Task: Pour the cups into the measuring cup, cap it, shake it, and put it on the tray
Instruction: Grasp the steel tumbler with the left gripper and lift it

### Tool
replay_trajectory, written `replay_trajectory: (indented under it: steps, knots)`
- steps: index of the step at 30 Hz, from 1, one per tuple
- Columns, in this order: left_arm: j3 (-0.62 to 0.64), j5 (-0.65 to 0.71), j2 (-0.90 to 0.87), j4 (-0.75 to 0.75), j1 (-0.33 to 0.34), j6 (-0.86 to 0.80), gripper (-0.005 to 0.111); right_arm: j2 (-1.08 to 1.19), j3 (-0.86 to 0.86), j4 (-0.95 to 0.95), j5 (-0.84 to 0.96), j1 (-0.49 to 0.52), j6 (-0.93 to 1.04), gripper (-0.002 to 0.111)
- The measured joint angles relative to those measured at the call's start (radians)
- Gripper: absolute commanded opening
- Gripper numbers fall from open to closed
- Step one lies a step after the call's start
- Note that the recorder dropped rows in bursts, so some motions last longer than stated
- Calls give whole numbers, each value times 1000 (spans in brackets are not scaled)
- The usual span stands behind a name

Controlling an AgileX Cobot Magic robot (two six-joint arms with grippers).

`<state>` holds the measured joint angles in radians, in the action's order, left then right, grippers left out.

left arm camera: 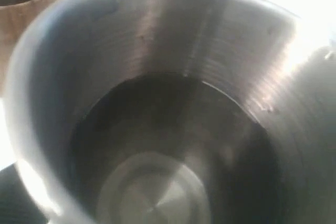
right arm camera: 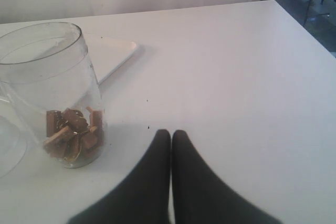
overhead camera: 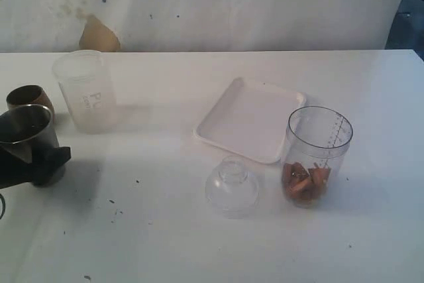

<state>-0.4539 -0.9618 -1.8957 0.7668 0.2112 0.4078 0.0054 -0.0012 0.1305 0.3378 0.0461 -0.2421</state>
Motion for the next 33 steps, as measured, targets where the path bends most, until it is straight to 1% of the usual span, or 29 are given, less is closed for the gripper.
replay_trajectory:
  steps: [11,17,20,25,31,33]
  knots:
    - [0,-2,0,1,-2,-23,105,0,0,0,0,0,0,0]
    - [0,-66,0,-9,-2,-25,105,0,0,0,0,0,0,0]
    - [0,-81,0,-14,-2,-54,105,0,0,0,0,0,0,0]
    - [0,-75,0,-14,-2,-87,105,0,0,0,0,0,0,0]
    - [0,-33,0,-21,-2,-92,105,0,0,0,0,0,0,0]
    - [0,-33,0,-26,-2,-92,101,0,0,0,0,0,0,0]
